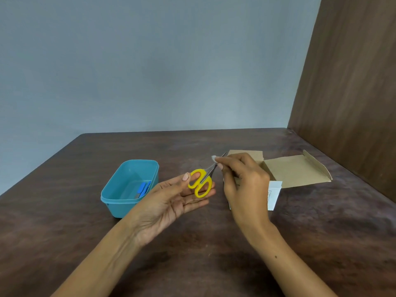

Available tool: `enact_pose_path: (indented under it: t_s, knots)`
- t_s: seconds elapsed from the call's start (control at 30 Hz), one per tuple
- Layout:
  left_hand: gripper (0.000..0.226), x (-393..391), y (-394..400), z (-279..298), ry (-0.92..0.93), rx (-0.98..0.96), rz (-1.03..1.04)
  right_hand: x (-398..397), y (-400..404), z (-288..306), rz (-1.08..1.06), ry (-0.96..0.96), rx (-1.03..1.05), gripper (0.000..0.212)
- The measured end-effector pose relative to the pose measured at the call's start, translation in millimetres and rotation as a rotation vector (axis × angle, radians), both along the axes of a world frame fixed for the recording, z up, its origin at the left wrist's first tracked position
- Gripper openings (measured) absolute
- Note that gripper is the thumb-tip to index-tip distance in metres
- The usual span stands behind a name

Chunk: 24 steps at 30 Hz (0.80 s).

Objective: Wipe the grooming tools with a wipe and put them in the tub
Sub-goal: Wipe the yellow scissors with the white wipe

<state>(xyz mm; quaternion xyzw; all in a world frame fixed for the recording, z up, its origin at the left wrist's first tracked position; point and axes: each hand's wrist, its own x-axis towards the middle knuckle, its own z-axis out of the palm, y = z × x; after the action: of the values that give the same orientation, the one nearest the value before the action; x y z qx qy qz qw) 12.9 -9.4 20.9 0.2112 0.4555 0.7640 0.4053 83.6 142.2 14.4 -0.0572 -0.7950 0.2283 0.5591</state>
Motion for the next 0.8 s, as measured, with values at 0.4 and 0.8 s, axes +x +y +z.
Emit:
enact_pose_path:
  t_s: [0.4, 0.8]
  knots:
    - [0.065, -0.5, -6.7, 10.6, -0.160, 0.074, -0.102, 7.6, 16.2, 24.0, 0.525, 0.000, -0.786, 0.017]
    - [0.063, 1.4, -7.4, 14.3, -0.253, 0.073, -0.116, 16.4, 26.5, 32.9, 0.806, -0.266, -0.899, 0.012]
